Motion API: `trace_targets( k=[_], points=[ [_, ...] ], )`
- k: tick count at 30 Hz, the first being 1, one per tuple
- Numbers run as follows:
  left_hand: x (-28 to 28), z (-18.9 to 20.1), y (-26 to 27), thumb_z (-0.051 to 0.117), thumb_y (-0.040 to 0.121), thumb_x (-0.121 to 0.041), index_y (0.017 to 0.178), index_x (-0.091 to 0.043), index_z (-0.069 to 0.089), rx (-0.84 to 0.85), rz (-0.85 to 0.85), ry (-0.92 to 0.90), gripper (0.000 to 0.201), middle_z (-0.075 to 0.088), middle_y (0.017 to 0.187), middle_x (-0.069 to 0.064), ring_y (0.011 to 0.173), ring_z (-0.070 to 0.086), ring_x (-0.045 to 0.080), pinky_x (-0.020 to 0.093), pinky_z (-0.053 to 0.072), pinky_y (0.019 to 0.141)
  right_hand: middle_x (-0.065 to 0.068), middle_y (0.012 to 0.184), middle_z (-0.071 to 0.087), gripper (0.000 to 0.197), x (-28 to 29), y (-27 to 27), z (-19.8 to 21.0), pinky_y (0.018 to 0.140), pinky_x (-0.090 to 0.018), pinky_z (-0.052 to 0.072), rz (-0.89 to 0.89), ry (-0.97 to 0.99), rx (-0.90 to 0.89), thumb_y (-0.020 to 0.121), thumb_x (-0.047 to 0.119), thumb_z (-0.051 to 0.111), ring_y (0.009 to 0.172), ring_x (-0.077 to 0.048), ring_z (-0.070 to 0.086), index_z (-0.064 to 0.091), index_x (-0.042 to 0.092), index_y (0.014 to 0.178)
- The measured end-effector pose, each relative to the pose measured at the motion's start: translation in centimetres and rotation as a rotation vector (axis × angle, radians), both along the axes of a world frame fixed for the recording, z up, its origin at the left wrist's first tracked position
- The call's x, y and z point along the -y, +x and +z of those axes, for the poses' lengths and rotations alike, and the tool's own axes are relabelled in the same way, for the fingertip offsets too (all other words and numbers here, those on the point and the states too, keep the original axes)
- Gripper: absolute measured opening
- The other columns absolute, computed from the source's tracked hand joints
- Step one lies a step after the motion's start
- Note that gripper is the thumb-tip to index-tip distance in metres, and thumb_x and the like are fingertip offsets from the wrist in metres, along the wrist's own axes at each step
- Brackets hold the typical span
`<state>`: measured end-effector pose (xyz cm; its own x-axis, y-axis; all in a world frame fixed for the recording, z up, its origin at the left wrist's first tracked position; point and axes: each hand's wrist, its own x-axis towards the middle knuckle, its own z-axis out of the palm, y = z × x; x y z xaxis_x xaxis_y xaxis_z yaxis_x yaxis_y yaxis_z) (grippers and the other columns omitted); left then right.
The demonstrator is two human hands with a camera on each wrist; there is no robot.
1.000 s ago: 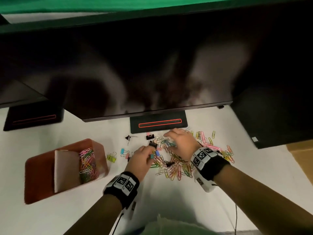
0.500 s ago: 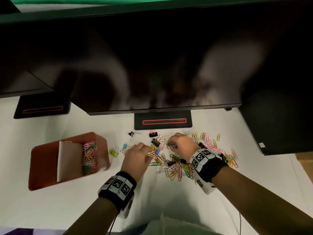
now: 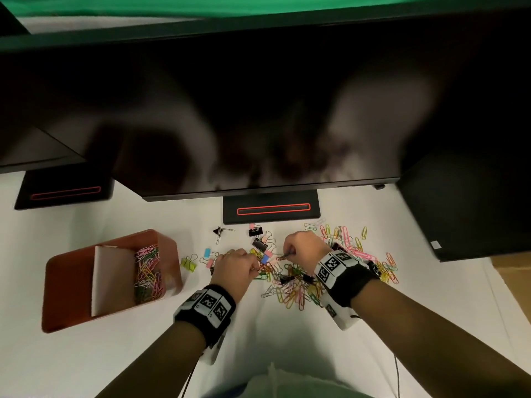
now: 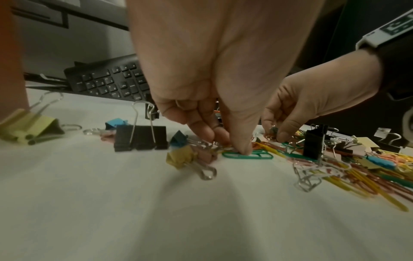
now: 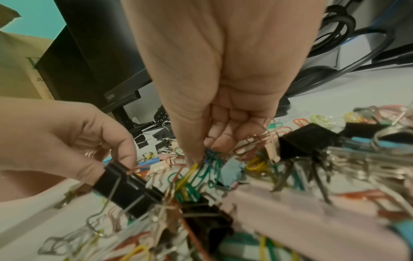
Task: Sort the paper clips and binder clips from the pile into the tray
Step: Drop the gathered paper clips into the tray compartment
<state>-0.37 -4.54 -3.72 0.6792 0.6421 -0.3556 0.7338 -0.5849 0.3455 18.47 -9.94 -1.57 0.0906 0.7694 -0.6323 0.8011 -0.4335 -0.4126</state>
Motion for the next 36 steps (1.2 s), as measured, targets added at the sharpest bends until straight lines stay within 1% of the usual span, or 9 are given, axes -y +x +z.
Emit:
trace_targets(
  k=[7, 9, 12, 15, 19, 22, 26, 33, 36],
  points=[
    [-0.1, 0.5, -0.3, 0.047, 0.092, -0.028, 0.099, -0.022, 0.062, -0.043, -0.143, 0.062, 0.018, 0.063, 0.099, -0.002, 0.097, 0.057, 0.020, 0.031, 0.037, 0.085, -0.006, 0.110, 0.067, 0.023, 0.4, 0.1, 0.0, 0.086, -0.027, 0.051, 0.016, 0.038, -0.012, 0.089, 0.011, 0.055, 0.099, -0.022, 0.061, 0.068, 0.015, 0.107],
    [0.1, 0.6, -0.6, 0.052, 0.090, -0.035, 0.106, -0.023, 0.061, -0.037, -0.127, 0.043, 0.022, 0.061, 0.105, -0.003, 0.101, 0.056, 0.019, 0.033, 0.036, 0.088, -0.006, 0.111, 0.067, 0.024, 0.4, 0.0, 0.1, 0.087, -0.028, 0.051, 0.024, 0.032, -0.009, 0.090, 0.013, 0.055, 0.100, -0.022, 0.061, 0.067, 0.014, 0.110],
    [0.6, 0.8, -0.7, 0.059, 0.082, -0.044, 0.118, -0.026, 0.055, -0.058, -0.137, 0.010, 0.041, 0.056, 0.114, -0.006, 0.108, 0.051, 0.017, 0.035, 0.033, 0.093, -0.006, 0.113, 0.066, 0.025, 0.5, 0.1, 0.3, 0.086, -0.026, 0.048, 0.032, 0.049, -0.015, 0.091, 0.017, 0.054, 0.101, -0.023, 0.060, 0.066, 0.013, 0.113],
    [1.3, 0.6, -0.3, 0.058, 0.083, -0.041, 0.121, -0.026, 0.053, -0.058, -0.153, 0.026, 0.041, 0.055, 0.116, -0.006, 0.110, 0.050, 0.017, 0.036, 0.033, 0.095, -0.006, 0.112, 0.066, 0.025, 0.7, 0.2, 0.4, 0.082, -0.024, 0.044, 0.024, 0.072, -0.032, 0.092, 0.018, 0.053, 0.101, -0.023, 0.060, 0.066, 0.013, 0.112],
    [1.4, 0.3, 0.5, 0.055, 0.089, -0.024, 0.110, -0.017, 0.060, 0.029, -0.083, -0.009, 0.022, 0.060, 0.107, 0.001, 0.099, 0.058, 0.022, 0.037, 0.040, 0.090, -0.006, 0.110, 0.068, 0.024, 0.8, 0.7, 0.7, 0.079, -0.021, 0.039, 0.016, 0.137, -0.045, 0.092, 0.018, 0.054, 0.100, -0.021, 0.060, 0.067, 0.012, 0.111],
    [1.1, 0.3, 1.3, 0.056, 0.089, -0.021, 0.102, -0.016, 0.062, 0.033, -0.045, -0.059, 0.015, 0.062, 0.102, 0.003, 0.092, 0.060, 0.024, 0.036, 0.045, 0.087, -0.006, 0.109, 0.068, 0.023, 0.9, 1.1, 1.4, 0.080, -0.021, 0.038, 0.023, 0.182, -0.061, 0.093, 0.017, 0.053, 0.100, -0.021, 0.060, 0.066, 0.010, 0.111],
    [1.0, 0.3, 1.8, 0.055, 0.089, -0.020, 0.100, -0.014, 0.061, 0.023, -0.003, -0.116, 0.013, 0.062, 0.104, 0.005, 0.093, 0.060, 0.024, 0.038, 0.047, 0.087, -0.006, 0.106, 0.068, 0.020, 1.1, 1.5, 1.8, 0.077, -0.020, 0.041, -0.026, 0.226, -0.069, 0.092, 0.018, 0.056, 0.097, -0.020, 0.061, 0.069, 0.012, 0.106],
    [1.3, 0.2, 1.5, 0.055, 0.087, -0.009, 0.094, -0.012, 0.063, 0.126, 0.062, -0.177, 0.010, 0.060, 0.096, 0.004, 0.084, 0.056, 0.014, 0.022, 0.043, 0.076, -0.004, 0.100, 0.064, 0.019, 2.0, 1.8, 2.2, 0.077, -0.021, 0.042, -0.030, 0.252, -0.060, 0.091, 0.019, 0.057, 0.083, -0.010, 0.049, 0.068, 0.013, 0.105],
    [0.9, 0.6, 1.1, 0.060, 0.084, -0.005, 0.090, -0.012, 0.066, 0.191, 0.116, -0.229, 0.011, 0.059, 0.088, 0.001, 0.078, 0.056, 0.012, 0.016, 0.044, 0.072, 0.003, 0.091, 0.053, 0.018, 2.4, 1.7, 2.1, 0.075, -0.019, 0.039, -0.039, 0.259, -0.051, 0.091, 0.019, 0.057, 0.082, -0.011, 0.050, 0.068, 0.014, 0.105]
  ],
)
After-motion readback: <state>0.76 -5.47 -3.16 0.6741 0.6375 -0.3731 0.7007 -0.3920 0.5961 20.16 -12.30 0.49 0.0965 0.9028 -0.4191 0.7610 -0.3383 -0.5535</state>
